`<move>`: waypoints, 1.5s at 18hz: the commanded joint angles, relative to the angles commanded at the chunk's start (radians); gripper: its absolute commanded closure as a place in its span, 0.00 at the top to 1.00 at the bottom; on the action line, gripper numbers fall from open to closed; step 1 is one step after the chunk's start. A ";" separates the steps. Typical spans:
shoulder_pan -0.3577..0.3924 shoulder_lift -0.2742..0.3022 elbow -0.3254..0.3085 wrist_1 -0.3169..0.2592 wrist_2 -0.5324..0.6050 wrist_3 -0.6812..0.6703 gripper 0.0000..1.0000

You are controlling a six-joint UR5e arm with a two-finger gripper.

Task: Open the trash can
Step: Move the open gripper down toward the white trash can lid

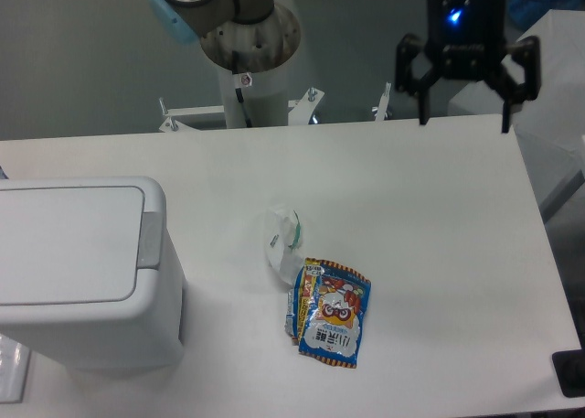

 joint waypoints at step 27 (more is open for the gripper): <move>-0.316 -0.098 -0.009 0.110 0.046 -0.848 1.00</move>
